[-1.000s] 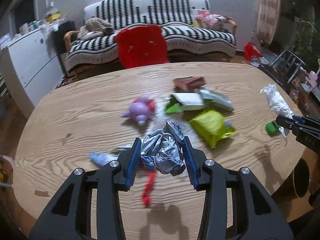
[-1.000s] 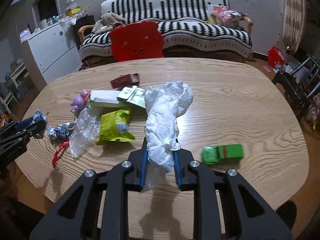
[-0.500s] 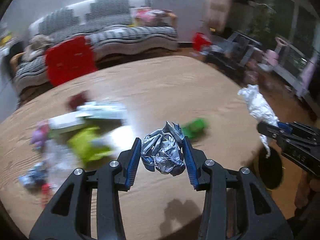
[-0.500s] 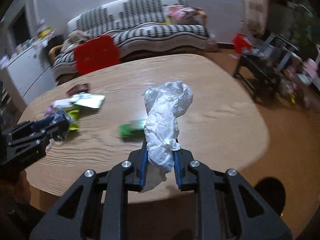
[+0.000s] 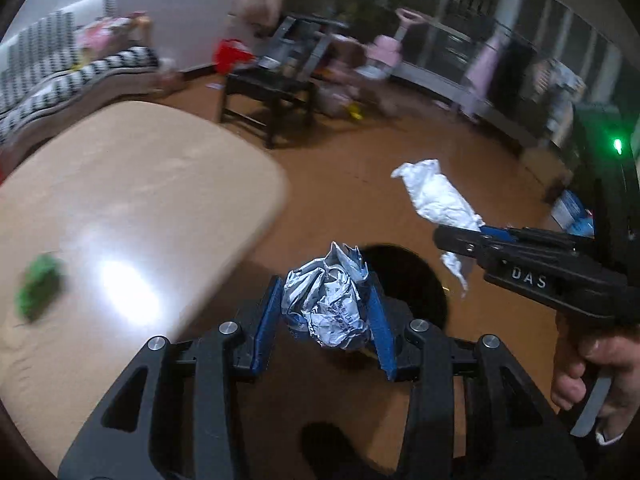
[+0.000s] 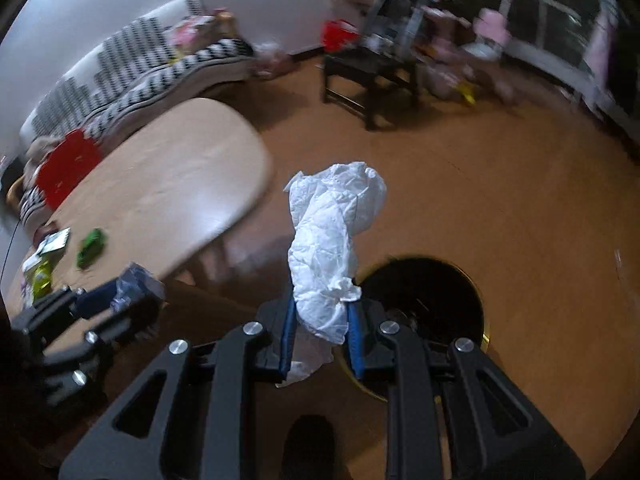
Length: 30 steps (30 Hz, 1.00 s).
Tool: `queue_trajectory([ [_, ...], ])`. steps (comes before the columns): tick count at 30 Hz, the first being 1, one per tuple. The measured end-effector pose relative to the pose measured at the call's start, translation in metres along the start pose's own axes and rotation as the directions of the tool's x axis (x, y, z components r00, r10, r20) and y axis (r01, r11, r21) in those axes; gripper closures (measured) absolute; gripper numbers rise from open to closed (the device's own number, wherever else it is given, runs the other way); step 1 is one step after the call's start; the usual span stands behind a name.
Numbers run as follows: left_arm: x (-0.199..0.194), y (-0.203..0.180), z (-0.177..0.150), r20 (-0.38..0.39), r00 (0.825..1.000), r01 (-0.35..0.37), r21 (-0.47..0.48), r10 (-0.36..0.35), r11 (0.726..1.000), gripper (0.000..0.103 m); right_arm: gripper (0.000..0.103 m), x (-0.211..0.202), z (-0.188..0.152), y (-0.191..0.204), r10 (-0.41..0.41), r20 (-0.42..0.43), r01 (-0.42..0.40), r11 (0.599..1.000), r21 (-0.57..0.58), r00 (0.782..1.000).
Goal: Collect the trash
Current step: 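Carry the tissue and foil to the black bin and release both, then move both open tools back over the table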
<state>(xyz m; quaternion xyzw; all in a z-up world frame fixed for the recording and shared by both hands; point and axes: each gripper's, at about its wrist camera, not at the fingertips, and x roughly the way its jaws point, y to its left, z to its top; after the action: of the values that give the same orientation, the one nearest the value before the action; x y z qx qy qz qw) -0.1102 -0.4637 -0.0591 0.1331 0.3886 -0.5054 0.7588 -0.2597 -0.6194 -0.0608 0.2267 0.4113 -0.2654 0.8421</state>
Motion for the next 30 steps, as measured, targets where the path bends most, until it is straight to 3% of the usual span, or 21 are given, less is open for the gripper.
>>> queue_trajectory([
  [4, 0.041, -0.036, -0.002, -0.046, 0.997, 0.065, 0.03, -0.063, 0.997, 0.062, 0.08, 0.002, -0.007, -0.038, -0.024, -0.027, 0.026, 0.998, 0.058, 0.999],
  [10, 0.083, -0.059, 0.004, -0.08, 0.991, 0.105, 0.019, -0.103, 0.994, 0.062, 0.08, 0.008, -0.006, -0.069, -0.049, -0.049, 0.055, 0.992, 0.114, 0.998],
  [12, 0.092, -0.062, 0.007, -0.08, 0.989, 0.123, 0.015, -0.122, 0.992, 0.056, 0.078, 0.011, -0.004, -0.075, -0.067, -0.057, 0.074, 0.989, 0.13, 0.996],
  [14, 0.099, -0.063, 0.007, -0.076, 0.99, 0.118, 0.013, -0.116, 0.993, 0.023, 0.056, 0.014, -0.005, -0.082, -0.095, -0.066, 0.105, 0.982, 0.158, 0.993],
  [15, 0.101, -0.061, 0.009, -0.062, 0.992, 0.109, 0.008, -0.109, 0.994, 0.021, 0.044, 0.012, -0.005, -0.085, -0.1, -0.056, 0.108, 0.979, 0.171, 0.993],
  [18, 0.104, -0.057, 0.009, -0.074, 0.991, 0.116, 0.009, -0.115, 0.993, 0.021, 0.043, 0.008, -0.003, -0.084, -0.099, -0.048, 0.107, 0.977, 0.183, 0.994],
  [22, 0.084, -0.04, 0.008, -0.059, 0.994, 0.096, -0.02, -0.097, 0.995, 0.019, 0.038, 0.001, 0.005, -0.062, -0.096, -0.013, 0.096, 0.984, 0.153, 0.995],
  [25, 0.055, -0.016, 0.009, -0.024, 0.996, 0.08, -0.053, -0.081, 0.995, 0.012, 0.033, -0.007, 0.011, -0.027, -0.07, 0.027, 0.067, 0.994, 0.09, 0.997],
  [30, -0.025, 0.052, -0.002, 0.036, 0.997, -0.065, -0.065, 0.068, 0.996, 0.011, 0.031, -0.022, 0.029, 0.066, 0.076, 0.081, -0.073, 0.996, -0.048, 0.994],
])
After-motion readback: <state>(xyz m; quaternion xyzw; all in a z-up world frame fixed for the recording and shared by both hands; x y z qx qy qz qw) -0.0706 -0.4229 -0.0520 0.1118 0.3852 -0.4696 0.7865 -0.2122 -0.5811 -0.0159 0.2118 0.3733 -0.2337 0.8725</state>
